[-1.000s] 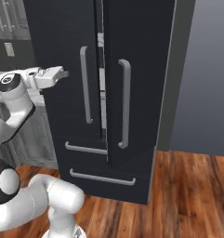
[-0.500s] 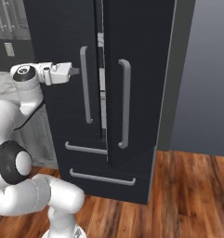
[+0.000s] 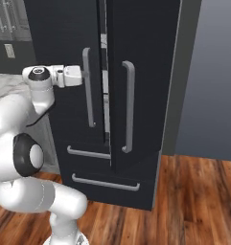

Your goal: Retrieve the fish from the fridge and place it on the saucepan with marinade on the stove.

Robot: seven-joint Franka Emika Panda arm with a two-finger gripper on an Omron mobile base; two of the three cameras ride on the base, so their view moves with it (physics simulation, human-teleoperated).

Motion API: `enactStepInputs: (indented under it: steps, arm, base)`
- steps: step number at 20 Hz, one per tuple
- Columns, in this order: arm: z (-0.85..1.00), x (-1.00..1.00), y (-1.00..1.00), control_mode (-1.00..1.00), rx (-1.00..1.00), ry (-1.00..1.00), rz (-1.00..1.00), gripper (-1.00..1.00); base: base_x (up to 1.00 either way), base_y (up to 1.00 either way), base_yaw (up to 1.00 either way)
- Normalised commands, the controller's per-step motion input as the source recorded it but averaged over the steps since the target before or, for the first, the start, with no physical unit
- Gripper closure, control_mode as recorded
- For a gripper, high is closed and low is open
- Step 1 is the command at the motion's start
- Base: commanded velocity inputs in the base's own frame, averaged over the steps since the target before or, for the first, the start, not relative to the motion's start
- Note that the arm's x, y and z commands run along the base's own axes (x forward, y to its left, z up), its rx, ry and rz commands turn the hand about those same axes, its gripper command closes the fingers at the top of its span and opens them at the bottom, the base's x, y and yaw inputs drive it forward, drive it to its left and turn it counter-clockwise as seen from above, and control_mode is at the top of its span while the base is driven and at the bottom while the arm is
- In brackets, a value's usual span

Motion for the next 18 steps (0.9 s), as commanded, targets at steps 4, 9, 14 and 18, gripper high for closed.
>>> enactStepInputs:
  steps: [4,9,14,18]
  arm:
    - [-0.02,0.48,-0.1,-1.0,0.01,0.0,0.03,1.0]
    - [0.0,0.47,-0.03,-1.0,0.0,0.0,0.01,1.0]
    - [-0.03,0.46,0.0,-1.0,0.0,0.0,0.0,1.0]
    - [-0.02,0.47,-0.05,-1.0,0.01,0.0,0.0,1.0]
  base:
    - [0.0,0.0,0.0]
    - [0.0,0.0,0.0]
    - [0.0,0.0,0.0]
    - [0.0,0.0,0.0]
